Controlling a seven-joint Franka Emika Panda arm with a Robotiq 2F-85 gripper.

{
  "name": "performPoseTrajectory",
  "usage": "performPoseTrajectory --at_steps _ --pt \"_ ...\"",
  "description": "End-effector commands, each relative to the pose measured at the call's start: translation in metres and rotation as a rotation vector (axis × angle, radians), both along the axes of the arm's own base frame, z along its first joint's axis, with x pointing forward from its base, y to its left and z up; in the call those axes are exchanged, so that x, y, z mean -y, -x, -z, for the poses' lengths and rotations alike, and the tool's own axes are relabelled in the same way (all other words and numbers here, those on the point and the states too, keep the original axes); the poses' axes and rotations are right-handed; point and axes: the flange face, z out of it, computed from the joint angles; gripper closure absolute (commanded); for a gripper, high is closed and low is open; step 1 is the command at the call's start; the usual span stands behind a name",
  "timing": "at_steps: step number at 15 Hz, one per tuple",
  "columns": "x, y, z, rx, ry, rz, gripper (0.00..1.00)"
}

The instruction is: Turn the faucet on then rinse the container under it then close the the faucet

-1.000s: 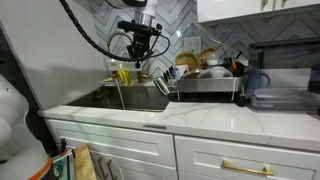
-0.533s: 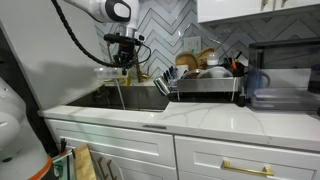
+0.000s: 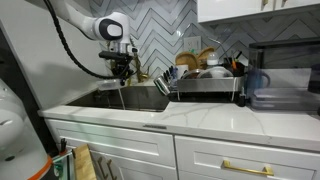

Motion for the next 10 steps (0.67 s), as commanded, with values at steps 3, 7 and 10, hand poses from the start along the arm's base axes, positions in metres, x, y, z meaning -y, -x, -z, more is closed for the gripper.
performPoseTrajectory --at_steps 3,7,10 --pt "0.002 -0.001 0.003 -0.003 0.007 0.006 0.99" --pt "-0.011 -0.003 0.035 -0.001 -0.048 0.014 0.99" --pt "-0.024 -0.004 0.061 0.001 -0.086 0.029 0.99"
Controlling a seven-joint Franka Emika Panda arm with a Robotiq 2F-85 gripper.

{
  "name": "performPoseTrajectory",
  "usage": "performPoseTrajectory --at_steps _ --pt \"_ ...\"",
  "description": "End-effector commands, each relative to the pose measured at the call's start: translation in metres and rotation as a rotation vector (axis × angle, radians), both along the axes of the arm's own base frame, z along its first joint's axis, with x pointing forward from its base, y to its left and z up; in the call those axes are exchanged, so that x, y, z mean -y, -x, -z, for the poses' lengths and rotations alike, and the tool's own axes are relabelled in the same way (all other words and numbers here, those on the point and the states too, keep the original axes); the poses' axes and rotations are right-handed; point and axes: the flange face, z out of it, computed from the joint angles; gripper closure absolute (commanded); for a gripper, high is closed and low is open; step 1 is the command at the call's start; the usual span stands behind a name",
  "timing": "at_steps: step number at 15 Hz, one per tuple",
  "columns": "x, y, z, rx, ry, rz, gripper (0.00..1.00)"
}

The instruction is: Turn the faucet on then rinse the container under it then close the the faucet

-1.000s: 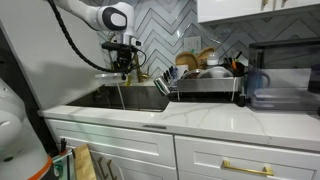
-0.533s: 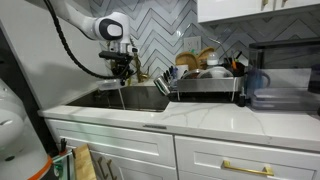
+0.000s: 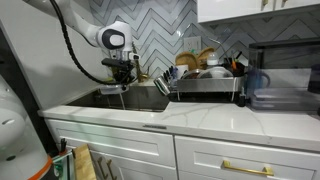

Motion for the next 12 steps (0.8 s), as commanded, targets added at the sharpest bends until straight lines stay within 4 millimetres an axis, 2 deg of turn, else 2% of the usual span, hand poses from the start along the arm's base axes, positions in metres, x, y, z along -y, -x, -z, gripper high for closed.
performPoseTrajectory --at_steps 1,6,12 --pt "-0.019 0.003 0.033 0.004 -0.044 0.009 0.99" --pt "-0.044 0.0 0.061 0.029 -0.074 0.028 0.99" --pt "-0.059 -0.006 0.081 0.05 -0.089 0.076 0.99"
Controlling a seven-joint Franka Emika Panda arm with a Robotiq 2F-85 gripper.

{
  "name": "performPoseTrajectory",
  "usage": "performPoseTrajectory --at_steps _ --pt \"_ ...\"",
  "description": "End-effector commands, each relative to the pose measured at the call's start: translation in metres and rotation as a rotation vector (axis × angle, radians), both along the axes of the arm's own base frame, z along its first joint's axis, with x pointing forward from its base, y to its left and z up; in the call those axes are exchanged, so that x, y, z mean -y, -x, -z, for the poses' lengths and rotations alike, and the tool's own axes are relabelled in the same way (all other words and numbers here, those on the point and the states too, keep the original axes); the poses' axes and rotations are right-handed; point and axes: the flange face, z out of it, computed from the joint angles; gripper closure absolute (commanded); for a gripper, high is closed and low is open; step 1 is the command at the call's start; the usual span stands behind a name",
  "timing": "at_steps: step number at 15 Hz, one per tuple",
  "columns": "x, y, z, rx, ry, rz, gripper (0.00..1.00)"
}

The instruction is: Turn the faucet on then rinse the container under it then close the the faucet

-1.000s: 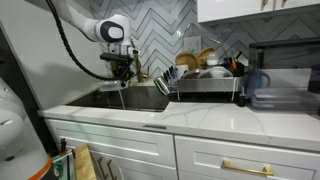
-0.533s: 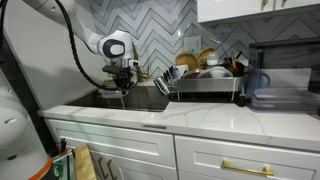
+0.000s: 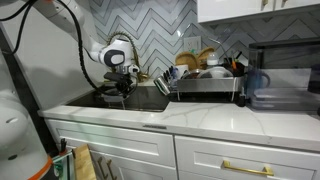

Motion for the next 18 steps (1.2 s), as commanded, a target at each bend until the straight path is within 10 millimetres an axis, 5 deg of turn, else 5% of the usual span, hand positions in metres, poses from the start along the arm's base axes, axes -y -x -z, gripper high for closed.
performPoseTrajectory --at_steps 1,18 --pt "-0.011 -0.002 0.01 0.008 -0.02 0.049 0.99" --pt "-0.028 -0.015 0.021 -0.01 -0.063 0.222 0.99"
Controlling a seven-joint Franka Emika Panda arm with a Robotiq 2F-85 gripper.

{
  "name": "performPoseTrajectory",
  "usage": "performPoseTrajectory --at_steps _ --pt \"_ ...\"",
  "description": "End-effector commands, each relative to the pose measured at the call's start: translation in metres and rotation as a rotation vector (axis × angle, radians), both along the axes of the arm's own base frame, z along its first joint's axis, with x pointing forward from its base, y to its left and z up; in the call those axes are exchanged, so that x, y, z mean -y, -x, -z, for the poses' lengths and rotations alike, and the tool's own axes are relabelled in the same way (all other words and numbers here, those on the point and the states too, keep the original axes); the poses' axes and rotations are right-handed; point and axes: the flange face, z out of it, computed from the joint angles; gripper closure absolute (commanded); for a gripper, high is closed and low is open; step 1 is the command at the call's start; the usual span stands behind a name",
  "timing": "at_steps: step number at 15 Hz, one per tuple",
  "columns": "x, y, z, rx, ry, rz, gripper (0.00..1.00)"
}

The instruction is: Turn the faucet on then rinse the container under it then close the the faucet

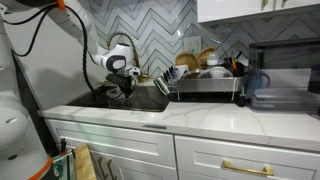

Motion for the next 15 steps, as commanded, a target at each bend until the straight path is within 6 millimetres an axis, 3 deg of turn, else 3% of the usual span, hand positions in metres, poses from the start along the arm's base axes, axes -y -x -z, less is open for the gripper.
performPoseTrajectory --at_steps 1,9,15 --pt "-0.005 0.0 0.003 -0.008 -0.008 0.023 0.99" --pt "0.006 0.002 -0.001 -0.024 0.068 0.005 0.99" --pt "0.027 -0.001 -0.03 -0.001 0.324 -0.046 0.99"
